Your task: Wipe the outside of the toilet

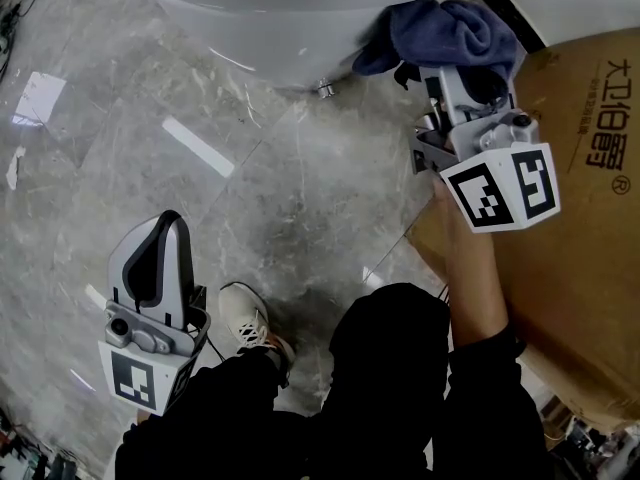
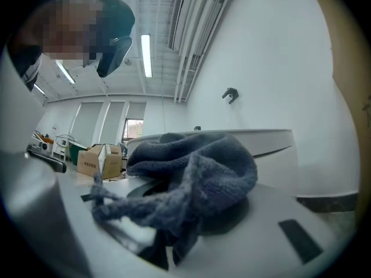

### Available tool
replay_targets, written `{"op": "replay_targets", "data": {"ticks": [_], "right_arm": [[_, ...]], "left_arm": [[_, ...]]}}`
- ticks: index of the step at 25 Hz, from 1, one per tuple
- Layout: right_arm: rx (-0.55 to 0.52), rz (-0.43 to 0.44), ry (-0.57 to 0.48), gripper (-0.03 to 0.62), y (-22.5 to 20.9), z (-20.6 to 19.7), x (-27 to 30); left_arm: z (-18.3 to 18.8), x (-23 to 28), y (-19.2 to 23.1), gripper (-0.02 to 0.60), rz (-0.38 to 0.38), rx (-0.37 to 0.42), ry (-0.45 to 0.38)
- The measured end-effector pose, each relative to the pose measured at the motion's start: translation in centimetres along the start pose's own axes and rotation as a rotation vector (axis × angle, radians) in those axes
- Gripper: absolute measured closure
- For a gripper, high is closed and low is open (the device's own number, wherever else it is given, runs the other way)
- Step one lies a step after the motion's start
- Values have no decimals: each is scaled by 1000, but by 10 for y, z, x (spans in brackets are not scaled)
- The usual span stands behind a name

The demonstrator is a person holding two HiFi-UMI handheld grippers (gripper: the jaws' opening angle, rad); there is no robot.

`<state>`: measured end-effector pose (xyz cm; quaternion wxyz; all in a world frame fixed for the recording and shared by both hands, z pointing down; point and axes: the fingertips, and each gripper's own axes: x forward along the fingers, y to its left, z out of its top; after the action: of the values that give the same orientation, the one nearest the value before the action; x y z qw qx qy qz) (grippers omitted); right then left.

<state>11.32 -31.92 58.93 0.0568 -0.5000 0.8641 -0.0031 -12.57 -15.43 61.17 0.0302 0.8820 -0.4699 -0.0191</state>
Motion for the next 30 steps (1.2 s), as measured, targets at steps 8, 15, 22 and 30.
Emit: {"op": "replay_targets", "data": {"ticks": [8,15,22,30], "right_arm": [[-16,21,4,494,1,-12,1],[-10,11,44,494,-3,-38,-3],[7,-6,96,494,-10,-75,-4],[43,-26,177,494,-19,-122,-5]], "left_arm": [[-3,1,0,571,-1,-4,4],[-7,1,2,571,-2,-8,9],[-11,3,4,571,-5,-12,18],[-12,1,8,571,2,-15,25]]}}
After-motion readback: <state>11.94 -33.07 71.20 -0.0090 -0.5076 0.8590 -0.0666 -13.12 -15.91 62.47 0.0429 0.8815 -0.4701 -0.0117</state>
